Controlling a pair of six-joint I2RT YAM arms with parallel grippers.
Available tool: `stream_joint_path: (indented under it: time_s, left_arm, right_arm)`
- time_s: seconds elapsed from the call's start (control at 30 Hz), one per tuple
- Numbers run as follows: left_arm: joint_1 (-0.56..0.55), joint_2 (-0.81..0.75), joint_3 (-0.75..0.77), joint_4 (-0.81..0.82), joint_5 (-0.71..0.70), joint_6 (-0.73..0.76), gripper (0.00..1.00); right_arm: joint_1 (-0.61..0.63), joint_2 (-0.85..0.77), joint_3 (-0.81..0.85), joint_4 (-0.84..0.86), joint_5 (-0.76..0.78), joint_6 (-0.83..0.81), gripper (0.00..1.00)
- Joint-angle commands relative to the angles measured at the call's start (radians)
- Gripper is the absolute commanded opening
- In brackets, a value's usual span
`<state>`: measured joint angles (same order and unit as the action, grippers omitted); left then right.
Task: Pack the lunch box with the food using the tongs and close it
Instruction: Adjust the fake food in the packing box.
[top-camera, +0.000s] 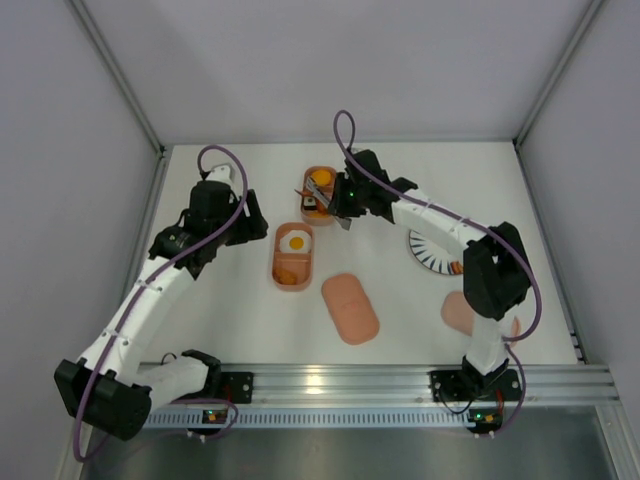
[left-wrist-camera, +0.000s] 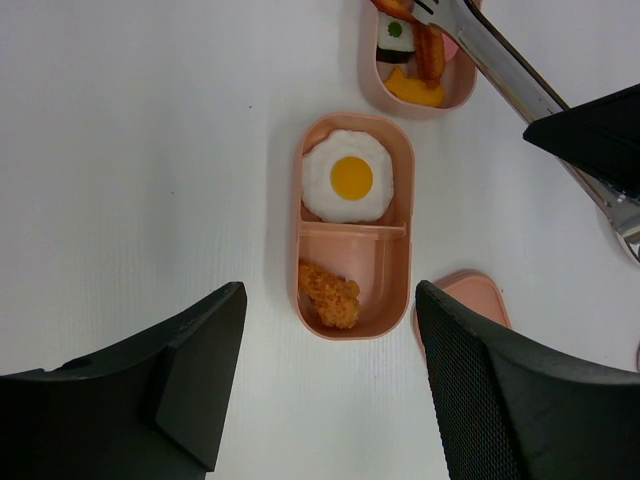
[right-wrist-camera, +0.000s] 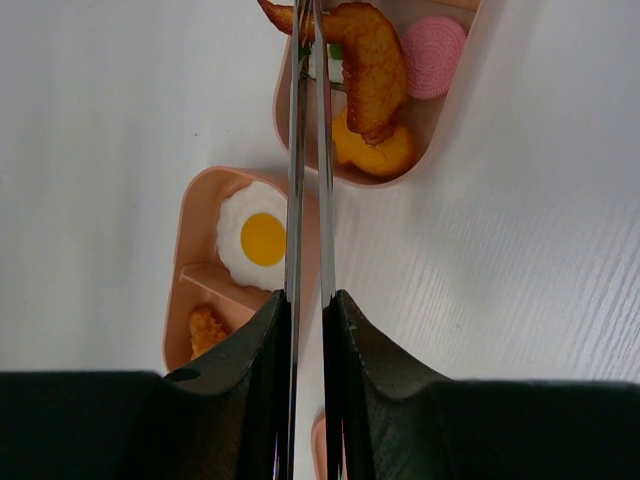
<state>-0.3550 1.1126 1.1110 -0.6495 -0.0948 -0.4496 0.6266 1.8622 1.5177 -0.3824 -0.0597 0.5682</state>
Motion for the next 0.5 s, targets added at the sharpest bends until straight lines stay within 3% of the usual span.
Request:
stream_joint_path:
  time_s: [0.0,0.47]
  left_arm:
    - [0.005,-0.028,0.032,0.005,-0.008,0.006,0.74]
    - [0.005,-0.026,0.03,0.008,-0.003,0.003,0.74]
  right_arm:
    - [0.012,-0.026,0.009,0.045,0.037,-0.004,0.1]
    - [0.013,-0.107,-0.068,0.042,0.12,-0.01,0.1]
